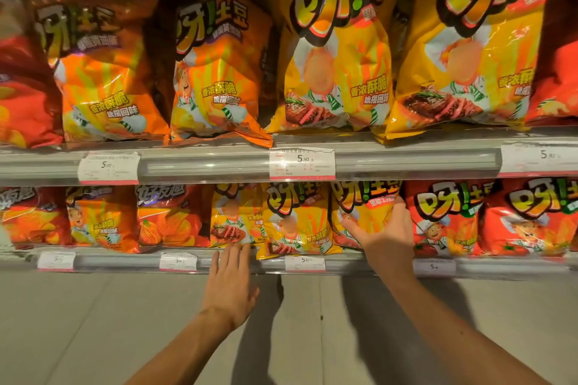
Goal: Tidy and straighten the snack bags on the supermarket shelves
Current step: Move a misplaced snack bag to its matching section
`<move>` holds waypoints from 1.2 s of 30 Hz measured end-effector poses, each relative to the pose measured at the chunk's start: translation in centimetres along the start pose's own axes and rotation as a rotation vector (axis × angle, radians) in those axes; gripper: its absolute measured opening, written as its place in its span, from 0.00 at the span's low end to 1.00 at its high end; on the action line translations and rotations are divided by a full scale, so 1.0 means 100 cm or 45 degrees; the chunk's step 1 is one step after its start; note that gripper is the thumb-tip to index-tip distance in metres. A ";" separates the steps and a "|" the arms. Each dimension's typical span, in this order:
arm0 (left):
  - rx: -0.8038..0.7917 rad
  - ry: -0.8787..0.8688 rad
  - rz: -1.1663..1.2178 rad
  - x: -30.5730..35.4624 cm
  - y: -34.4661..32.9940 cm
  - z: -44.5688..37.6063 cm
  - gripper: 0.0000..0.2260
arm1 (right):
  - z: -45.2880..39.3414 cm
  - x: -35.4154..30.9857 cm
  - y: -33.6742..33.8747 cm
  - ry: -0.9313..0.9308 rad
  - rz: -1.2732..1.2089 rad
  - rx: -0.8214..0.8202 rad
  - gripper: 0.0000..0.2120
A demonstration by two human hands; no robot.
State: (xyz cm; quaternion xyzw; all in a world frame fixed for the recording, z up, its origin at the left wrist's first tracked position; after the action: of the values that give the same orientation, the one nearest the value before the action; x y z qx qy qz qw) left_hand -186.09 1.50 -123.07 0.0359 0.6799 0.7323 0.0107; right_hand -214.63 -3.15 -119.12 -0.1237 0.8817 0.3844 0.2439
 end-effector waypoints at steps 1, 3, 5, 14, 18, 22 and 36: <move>0.011 0.003 0.017 0.000 -0.001 -0.002 0.35 | -0.002 0.002 -0.001 0.013 -0.016 -0.028 0.42; 0.030 0.000 0.060 0.001 -0.002 -0.004 0.33 | -0.003 0.006 -0.006 0.016 -0.058 -0.103 0.40; 0.043 0.007 0.106 0.002 -0.004 -0.005 0.32 | -0.004 0.011 -0.012 -0.048 -0.168 -0.233 0.38; 0.200 -0.040 0.378 0.002 0.003 -0.005 0.22 | 0.002 0.031 -0.029 -0.421 -0.399 -0.702 0.42; 0.174 0.007 0.369 0.002 0.002 -0.009 0.19 | 0.000 0.022 -0.011 -0.283 -0.462 -0.567 0.19; 0.123 0.090 0.327 0.002 0.000 -0.017 0.19 | 0.010 0.022 -0.001 -0.232 -0.469 -0.451 0.31; 0.130 0.162 0.351 -0.002 0.009 -0.027 0.21 | 0.096 0.001 0.036 -0.531 -0.432 -0.432 0.17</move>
State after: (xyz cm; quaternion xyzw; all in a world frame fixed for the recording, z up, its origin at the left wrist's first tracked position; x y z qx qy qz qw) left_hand -186.04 -1.23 -122.41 0.0831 0.7041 0.6922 -0.1348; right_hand -213.00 6.37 -122.52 -0.2264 0.7029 0.4968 0.4559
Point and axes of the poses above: each hand's wrist, its own z-axis away from the middle knuckle, its own y-axis out of the back of the hand, x = y × z, the point moved 1 cm from there along -z, towards the middle knuckle, and after that the axes turned 6 degrees about z, right-handed, at the moved point
